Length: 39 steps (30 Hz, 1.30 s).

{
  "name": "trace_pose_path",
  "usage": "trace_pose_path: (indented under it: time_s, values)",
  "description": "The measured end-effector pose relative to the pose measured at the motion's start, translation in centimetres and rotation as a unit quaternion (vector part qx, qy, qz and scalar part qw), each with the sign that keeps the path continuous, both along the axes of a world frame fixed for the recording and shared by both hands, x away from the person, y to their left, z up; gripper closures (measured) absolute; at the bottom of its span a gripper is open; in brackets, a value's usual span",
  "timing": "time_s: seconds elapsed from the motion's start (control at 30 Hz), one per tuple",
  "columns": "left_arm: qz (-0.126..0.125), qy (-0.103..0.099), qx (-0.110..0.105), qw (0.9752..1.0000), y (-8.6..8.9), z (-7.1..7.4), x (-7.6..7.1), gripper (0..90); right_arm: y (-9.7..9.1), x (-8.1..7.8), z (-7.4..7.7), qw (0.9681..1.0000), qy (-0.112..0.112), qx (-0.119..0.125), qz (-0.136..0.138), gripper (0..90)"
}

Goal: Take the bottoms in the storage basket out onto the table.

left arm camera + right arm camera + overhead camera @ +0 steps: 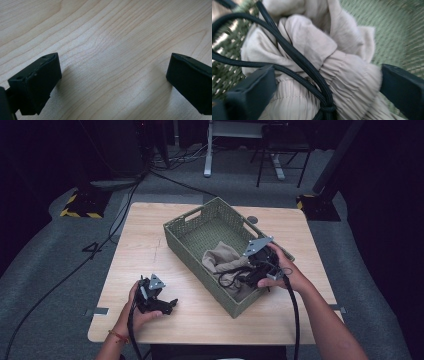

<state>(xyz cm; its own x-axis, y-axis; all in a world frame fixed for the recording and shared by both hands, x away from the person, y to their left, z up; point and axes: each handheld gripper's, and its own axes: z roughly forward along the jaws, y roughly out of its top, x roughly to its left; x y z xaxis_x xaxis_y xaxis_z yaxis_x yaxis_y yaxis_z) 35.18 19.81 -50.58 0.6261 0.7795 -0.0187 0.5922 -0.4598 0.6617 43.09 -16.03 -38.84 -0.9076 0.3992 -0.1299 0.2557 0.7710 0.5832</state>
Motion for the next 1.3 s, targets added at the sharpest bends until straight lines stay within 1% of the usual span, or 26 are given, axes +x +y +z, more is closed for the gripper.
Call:
trace_pose_path:
  time_s: [0.03, 0.07, 0.13, 0.17, 0.2, 0.23, 0.3, 0.33, 0.37, 0.4, 0.47, 0.5, 0.53, 0.63, 0.7, 0.73, 0.77, 0.83, 0.87, 0.93, 1.0, 1.03, 1.07, 1.1, 1.23, 1.3]
  values:
    - [0.000, 0.000, 0.000, 1.0000, 0.0, 0.0, 0.0, 0.2, 0.2, 0.1, -0.2, 1.0000, 0.005, -0.007, 0.004, 0.0]
    - [0.000, 0.000, 0.000, 1.0000, 0.0, 0.0, 0.0, 0.2, 0.2, 0.1, -0.2, 1.0000, 0.005, -0.007, 0.004, 0.0]
    - [0.000, 0.000, 0.000, 1.0000, 0.0, 0.0, 0.0, 0.2, 1.0, 0.5, -0.6, 0.9995, 0.011, -0.028, 0.012, 0.0]
    - [0.000, 0.000, 0.000, 1.0000, 0.0, 0.0, 0.0, 0.2, 1.0, 0.5, -0.6, 0.9995, 0.011, -0.028, 0.012, 0.0]
    - [0.000, 0.000, 0.000, 1.0000, 0.0, 0.0, 0.0, 0.2, 1.3, 0.6, -0.8, 0.9992, 0.012, -0.035, 0.014, 0.7]
    - [0.000, 0.000, 0.000, 1.0000, 0.0, 0.0, 0.0, 0.2, 1.8, 0.7, -1.1, 0.9980, 0.021, -0.057, 0.019, 0.2]
    - [0.000, 0.000, 0.000, 1.0000, 0.0, 0.0, 0.0, 0.2, 2.6, 0.5, -1.4, 0.9950, 0.014, -0.096, 0.024, 0.0]
    - [0.000, 0.000, 0.000, 1.0000, 0.0, 0.0, 0.0, 0.2, 2.8, 0.5, -1.5, 0.9938, 0.012, -0.107, 0.025, 0.0]
    - [0.000, 0.001, -0.001, 1.0000, 0.0, 0.0, 0.0, 0.1, 3.4, 0.6, -1.8, 0.9908, 0.013, -0.133, 0.018, 0.1]
    - [0.000, 0.001, -0.001, 1.0000, 0.0, 0.0, 0.0, 0.1, 3.4, 0.6, -1.8, 0.9908, 0.013, -0.133, 0.018, 0.1]
    - [0.000, 0.001, -0.001, 1.0000, 0.0, 0.0, 0.0, 0.1, 3.6, 0.6, -1.9, 0.9889, 0.014, -0.147, 0.019, 2.5]
    - [0.000, 0.001, -0.001, 1.0000, 0.0, 0.0, 0.0, 0.1, 3.7, 0.7, -2.0, 0.9878, 0.015, -0.153, 0.022, 9.5]
    - [0.000, 0.001, -0.001, 1.0000, 0.0, 0.0, 0.0, 0.1, 3.7, 0.7, -2.0, 0.9878, 0.015, -0.153, 0.022, 9.5]
    - [-0.001, 0.001, 0.000, 1.0000, 0.0, 0.0, 0.0, 0.1, 3.6, 0.5, -2.0, 0.9881, 0.003, -0.152, 0.019, 26.2]
    - [0.000, 0.001, -0.001, 1.0000, 0.0, 0.0, 0.0, 0.1, 3.5, 0.4, -2.0, 0.9891, -0.003, -0.146, 0.016, 36.9]
    - [0.000, 0.001, -0.001, 1.0000, 0.0, 0.0, 0.0, 0.1, 3.4, 0.3, -1.9, 0.9894, -0.006, -0.144, 0.017, 41.0]
    - [-0.001, 0.001, 0.000, 1.0000, 0.0, 0.0, 0.0, 0.1, 3.4, 0.3, -1.9, 0.9894, -0.006, -0.144, 0.017, 41.0]
    - [0.000, 0.001, -0.001, 1.0000, 0.0, 0.0, 0.0, 0.1, 3.3, 0.1, -1.9, 0.9901, -0.012, -0.139, 0.019, 47.9]
    - [-0.001, 0.000, 0.000, 1.0000, 0.0, 0.0, 0.0, 0.1, 3.2, -0.1, -1.8, 0.9906, -0.020, -0.134, 0.020, 53.0]
    - [-0.001, 0.000, 0.000, 1.0000, 0.0, 0.0, 0.0, 0.1, 3.1, -0.2, -1.8, 0.9912, -0.025, -0.128, 0.022, 55.2]
    - [0.000, 0.001, -0.001, 1.0000, 0.0, 0.0, 0.0, 0.1, 2.9, -0.4, -1.7, 0.9925, -0.033, -0.116, 0.022, 58.9]
    - [0.000, 0.001, -0.001, 1.0000, 0.0, 0.0, 0.0, 0.1, 2.6, -0.6, -1.6, 0.9937, -0.044, -0.101, 0.021, 60.9]
    - [0.000, 0.000, -0.001, 1.0000, 0.0, 0.0, 0.0, 0.1, 2.5, -0.6, -1.5, 0.9941, -0.052, -0.093, 0.021, 61.9]
    - [0.000, 0.000, -0.001, 1.0000, 0.0, 0.0, 0.0, 0.1, 2.5, -0.6, -1.5, 0.9941, -0.052, -0.093, 0.021, 61.9]
    - [-0.001, 0.000, 0.000, 1.0000, 0.0, 0.0, 0.0, 0.1, 2.0, -0.8, -1.2, 0.9951, -0.076, -0.062, 0.012, 64.0]
    - [-0.001, 0.000, 0.000, 1.0000, 0.0, 0.0, 0.0, 0.1, 1.8, -0.9, -0.9, 0.9953, -0.087, -0.042, 0.001, 64.8]
